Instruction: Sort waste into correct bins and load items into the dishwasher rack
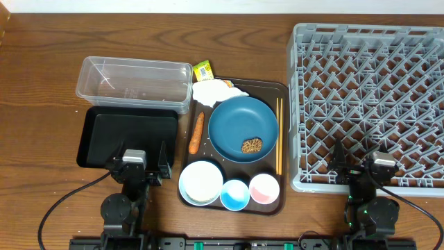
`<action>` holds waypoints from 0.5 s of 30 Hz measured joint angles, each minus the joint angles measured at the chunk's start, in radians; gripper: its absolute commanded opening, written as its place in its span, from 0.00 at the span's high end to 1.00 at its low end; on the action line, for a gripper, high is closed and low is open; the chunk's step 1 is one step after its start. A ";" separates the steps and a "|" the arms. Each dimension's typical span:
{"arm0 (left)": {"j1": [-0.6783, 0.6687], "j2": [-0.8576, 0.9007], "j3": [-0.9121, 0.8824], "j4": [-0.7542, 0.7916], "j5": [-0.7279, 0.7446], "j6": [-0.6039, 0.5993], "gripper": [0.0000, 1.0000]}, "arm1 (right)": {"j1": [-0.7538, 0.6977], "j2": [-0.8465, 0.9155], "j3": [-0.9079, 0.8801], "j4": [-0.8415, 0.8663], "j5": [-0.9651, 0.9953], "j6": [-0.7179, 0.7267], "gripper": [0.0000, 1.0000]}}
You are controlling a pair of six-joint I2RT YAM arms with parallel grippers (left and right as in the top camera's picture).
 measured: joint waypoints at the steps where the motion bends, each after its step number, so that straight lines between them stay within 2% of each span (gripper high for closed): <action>1: 0.000 0.000 0.000 0.000 0.000 0.000 0.02 | 0.000 0.000 0.000 0.000 0.000 0.000 0.01; 15: 0.000 0.000 0.000 0.003 0.002 0.000 0.02 | 0.000 0.002 0.000 0.035 0.003 0.000 0.01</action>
